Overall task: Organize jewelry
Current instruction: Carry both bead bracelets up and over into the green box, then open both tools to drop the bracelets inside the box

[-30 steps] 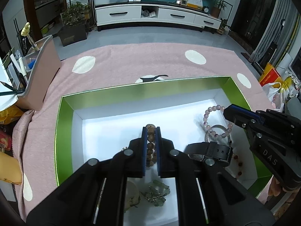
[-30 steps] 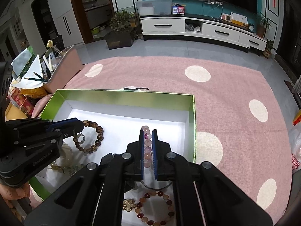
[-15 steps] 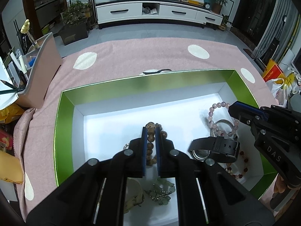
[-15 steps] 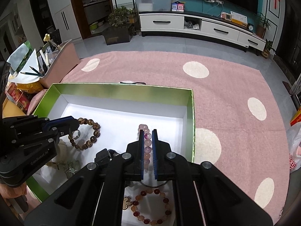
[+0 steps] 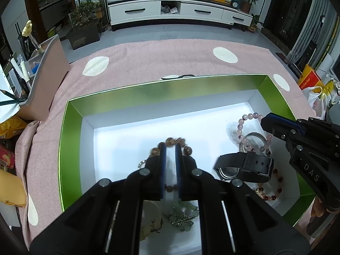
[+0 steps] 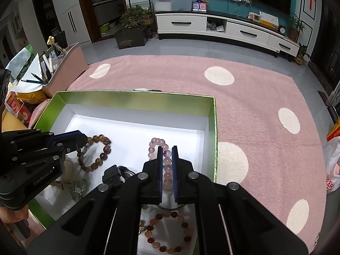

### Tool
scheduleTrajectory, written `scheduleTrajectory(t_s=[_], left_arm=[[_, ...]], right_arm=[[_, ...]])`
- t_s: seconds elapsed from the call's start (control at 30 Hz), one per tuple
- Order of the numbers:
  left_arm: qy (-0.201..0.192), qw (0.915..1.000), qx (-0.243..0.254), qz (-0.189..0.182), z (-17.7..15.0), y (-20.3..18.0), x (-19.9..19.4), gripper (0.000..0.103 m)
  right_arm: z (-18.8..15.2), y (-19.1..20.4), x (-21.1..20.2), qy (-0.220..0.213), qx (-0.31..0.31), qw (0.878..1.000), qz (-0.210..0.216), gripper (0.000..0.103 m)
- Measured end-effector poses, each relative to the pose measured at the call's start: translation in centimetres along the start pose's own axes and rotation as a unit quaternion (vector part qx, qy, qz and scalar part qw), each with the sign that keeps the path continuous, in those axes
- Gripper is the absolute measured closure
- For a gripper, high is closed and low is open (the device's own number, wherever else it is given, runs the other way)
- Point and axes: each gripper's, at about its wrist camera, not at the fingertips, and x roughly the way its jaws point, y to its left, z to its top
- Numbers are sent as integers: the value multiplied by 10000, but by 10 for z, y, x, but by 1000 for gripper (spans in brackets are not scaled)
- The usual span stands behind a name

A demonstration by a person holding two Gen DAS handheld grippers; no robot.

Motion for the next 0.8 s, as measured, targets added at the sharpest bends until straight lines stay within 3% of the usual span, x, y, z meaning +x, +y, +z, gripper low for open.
scheduleTrajectory(t_s=[0.4,0.5,0.8], left_arm=[[-2,10000,-13,13,0,0,1,95],[-8,10000,-20,18,0,0,0,95],[-80,10000,-26,42,-1,0,-7,84]], right_arm=[[-2,0,0,8,9,10000,-20,95],[-2,-1,0,14,21,10000,-39,86],[-2,-2,-7,-80,54,9999,-27,86]])
